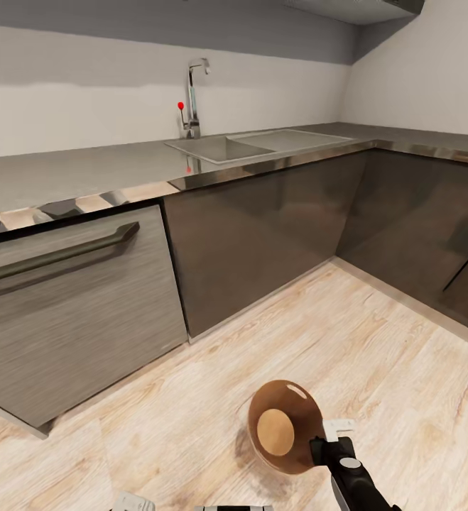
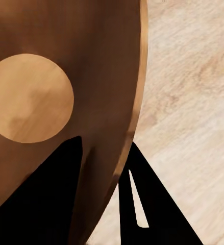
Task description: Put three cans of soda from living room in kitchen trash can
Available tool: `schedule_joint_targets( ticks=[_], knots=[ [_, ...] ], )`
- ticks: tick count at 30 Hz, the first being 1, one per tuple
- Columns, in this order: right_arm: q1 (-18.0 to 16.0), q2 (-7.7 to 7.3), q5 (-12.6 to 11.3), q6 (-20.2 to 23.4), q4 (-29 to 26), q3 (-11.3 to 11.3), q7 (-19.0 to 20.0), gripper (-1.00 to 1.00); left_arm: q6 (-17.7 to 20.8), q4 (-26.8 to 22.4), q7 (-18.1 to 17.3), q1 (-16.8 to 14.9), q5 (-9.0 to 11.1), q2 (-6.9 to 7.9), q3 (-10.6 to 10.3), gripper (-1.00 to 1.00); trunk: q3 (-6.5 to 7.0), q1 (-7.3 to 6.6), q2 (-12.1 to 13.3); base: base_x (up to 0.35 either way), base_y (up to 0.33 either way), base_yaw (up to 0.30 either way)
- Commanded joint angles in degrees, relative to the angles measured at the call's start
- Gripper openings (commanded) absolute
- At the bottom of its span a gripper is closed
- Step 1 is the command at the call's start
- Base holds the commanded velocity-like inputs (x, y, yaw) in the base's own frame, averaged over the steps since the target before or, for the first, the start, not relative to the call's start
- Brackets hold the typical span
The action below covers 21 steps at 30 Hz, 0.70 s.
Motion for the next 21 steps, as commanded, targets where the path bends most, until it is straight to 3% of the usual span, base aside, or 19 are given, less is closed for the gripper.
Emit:
schedule_joint_targets(
  ticks=[1,21],
  knots=[
    [0.0,0.0,-0.1,0.0,0.0,0.0,0.0,-1.0,0.0,0.0,0.0,0.0,0.0,-0.03,0.0,1.0,0.09,0.0,0.0,0.0,0.0,0.0],
    [0.0,-0.03,-0.6,0.0,0.0,0.0,0.0,-1.0,0.0,0.0,0.0,0.0,-0.2,-0.04,0.0,1.0,1.57,0.0,0.0,0.0,0.0,0.0]
  ],
)
